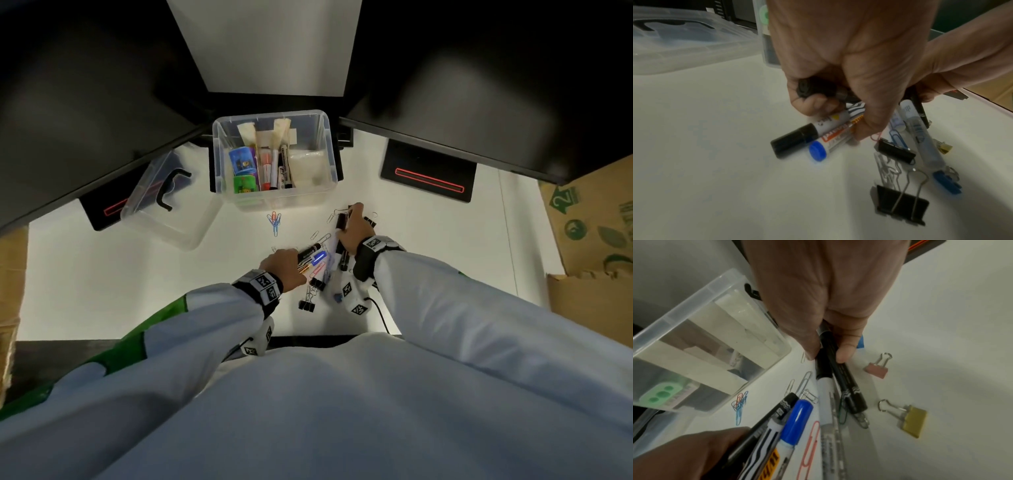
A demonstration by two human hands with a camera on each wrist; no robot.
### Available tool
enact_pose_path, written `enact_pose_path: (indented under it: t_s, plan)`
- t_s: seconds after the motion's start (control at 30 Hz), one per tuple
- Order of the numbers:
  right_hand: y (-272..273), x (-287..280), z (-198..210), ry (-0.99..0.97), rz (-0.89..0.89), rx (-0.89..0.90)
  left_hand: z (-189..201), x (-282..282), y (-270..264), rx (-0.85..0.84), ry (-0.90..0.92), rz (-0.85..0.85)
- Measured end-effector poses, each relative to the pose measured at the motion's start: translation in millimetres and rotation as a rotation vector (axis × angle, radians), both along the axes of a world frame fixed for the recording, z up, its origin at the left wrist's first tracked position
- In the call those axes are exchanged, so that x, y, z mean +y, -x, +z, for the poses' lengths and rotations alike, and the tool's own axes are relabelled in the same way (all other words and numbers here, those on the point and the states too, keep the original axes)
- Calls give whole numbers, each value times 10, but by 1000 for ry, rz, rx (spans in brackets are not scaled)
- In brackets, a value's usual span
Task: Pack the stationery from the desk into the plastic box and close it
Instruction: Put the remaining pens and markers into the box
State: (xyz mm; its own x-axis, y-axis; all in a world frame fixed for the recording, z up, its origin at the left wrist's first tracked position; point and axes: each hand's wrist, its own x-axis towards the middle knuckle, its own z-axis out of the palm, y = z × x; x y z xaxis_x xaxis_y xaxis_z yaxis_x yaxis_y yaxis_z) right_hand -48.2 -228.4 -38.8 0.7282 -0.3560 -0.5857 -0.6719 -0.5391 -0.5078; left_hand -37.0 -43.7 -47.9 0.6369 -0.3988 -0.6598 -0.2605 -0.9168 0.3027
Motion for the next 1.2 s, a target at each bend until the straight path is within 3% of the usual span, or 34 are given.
enact_pose_path:
  t_s: [0.17, 0.37, 0.5, 0.6, 0.7, 0.77, 0.87, 1.0, 1.2]
  plan:
    - [-36, -128, 214, -60, -27, -159, 50, 81, -177, 21, 66, -30]
    - [-145, -298, 784, -88, 54, -387, 455, 273, -460, 285, 343, -92]
    - [-354, -236, 1165, -96, 64, -575, 881, 286, -687, 300, 588, 85]
    - [-713, -101, 1348, -4, 73, -728, 1091, 235, -1028, 138, 731, 306]
    - [-1113, 96, 1450, 93, 94, -874, 1172, 124, -1411, -139, 681, 453]
    - [-1343, 236, 1487, 171, 159, -921, 1208, 11, -1561, -194, 641, 454]
    - [-1576, 427, 1450, 308, 279, -867, 1206, -145, -1671, -188, 546, 451]
    - [-1648, 538, 1219, 420, 360, -661, 1054, -206, -1747, 65, 476, 594]
    - [-1676, 479, 954, 242, 320, -500, 1055, -153, -1831, -29, 449, 636]
